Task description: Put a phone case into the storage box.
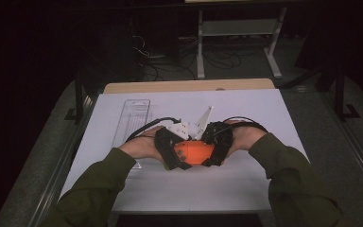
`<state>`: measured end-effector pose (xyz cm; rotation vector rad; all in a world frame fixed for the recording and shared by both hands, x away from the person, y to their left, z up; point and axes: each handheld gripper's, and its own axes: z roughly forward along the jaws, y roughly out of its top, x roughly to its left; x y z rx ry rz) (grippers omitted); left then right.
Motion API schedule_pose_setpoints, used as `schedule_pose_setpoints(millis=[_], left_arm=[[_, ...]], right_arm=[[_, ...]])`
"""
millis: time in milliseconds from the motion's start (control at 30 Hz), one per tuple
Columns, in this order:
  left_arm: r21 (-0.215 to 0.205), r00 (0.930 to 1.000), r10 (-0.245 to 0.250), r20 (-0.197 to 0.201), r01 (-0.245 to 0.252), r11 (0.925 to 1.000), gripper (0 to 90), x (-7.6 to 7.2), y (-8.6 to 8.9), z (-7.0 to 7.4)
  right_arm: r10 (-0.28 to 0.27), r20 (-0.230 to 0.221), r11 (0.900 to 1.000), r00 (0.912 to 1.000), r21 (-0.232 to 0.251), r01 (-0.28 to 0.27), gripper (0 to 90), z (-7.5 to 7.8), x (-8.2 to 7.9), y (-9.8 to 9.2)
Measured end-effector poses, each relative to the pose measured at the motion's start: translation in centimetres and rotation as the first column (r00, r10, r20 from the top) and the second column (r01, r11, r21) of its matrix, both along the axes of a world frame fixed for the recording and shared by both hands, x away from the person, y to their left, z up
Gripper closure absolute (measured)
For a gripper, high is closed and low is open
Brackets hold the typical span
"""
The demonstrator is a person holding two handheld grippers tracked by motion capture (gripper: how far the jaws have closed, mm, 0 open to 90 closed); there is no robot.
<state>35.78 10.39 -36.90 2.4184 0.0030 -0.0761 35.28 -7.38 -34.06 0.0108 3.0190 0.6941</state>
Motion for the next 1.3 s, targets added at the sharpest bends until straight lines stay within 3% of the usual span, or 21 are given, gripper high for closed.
schedule_pose_setpoints(millis=[300, 767, 867, 933, 1067, 1100, 1200, 1233, 1300], left_arm=[[-0.004, 0.9994, -0.023, -0.027, 0.023, 0.9997, 13.7, 0.1, -0.1, -0.2], [0.018, 0.9990, -0.006, -0.045, 0.007, 0.9998, 15.9, 0.0, -0.1, -0.2], [0.030, 0.9993, 0.010, -0.037, -0.009, 0.9995, 15.9, 0.0, -0.1, -0.2], [0.044, 0.9989, 0.038, -0.026, -0.037, 0.9983, 15.9, 0.0, 0.0, -0.2], [0.064, 0.9942, 0.102, -0.036, -0.099, 0.9930, 15.9, 0.1, 0.1, -0.5], [0.067, 0.9924, 0.118, -0.033, -0.116, 0.9910, 15.9, 0.1, 0.1, -0.7], [0.083, 0.9825, 0.184, -0.025, -0.182, 0.9799, 15.9, 0.0, 0.0, -1.0], [0.088, 0.9786, 0.204, -0.029, -0.200, 0.9757, 15.9, 0.0, 0.0, -1.0], [0.092, 0.9718, 0.235, -0.021, -0.232, 0.9683, 15.9, -0.1, 0.0, -1.2]], right_arm=[[0.006, -0.003, 1.000, 1.0000, -0.001, -0.006, 15.3, 0.2, -0.1, 0.1], [0.006, -0.018, 1.000, 0.9998, -0.003, -0.006, 14.6, -0.1, 0.0, 0.3], [-0.016, -0.033, 0.999, 0.9993, 0.035, 0.018, 10.2, 0.0, 0.1, -0.2], [-0.067, -0.028, 0.994, 0.9974, 0.081, 0.069, 7.0, 0.1, 0.2, -1.2], [-0.133, -0.015, 0.986, 0.9910, 0.104, 0.134, 3.6, -0.1, 0.3, -2.4], [-0.183, -0.024, 0.974, 0.9829, 0.130, 0.184, 3.6, -0.3, 0.2, -3.2], [-0.244, -0.028, 0.954, 0.9694, 0.173, 0.245, 3.9, -0.6, 0.0, -4.4], [-0.244, -0.028, 0.954, 0.9694, 0.173, 0.245, 3.9, -0.6, 0.0, -4.4], [-0.285, -0.038, 0.938, 0.9577, 0.195, 0.287, 4.0, -0.8, -0.2, -5.1]])
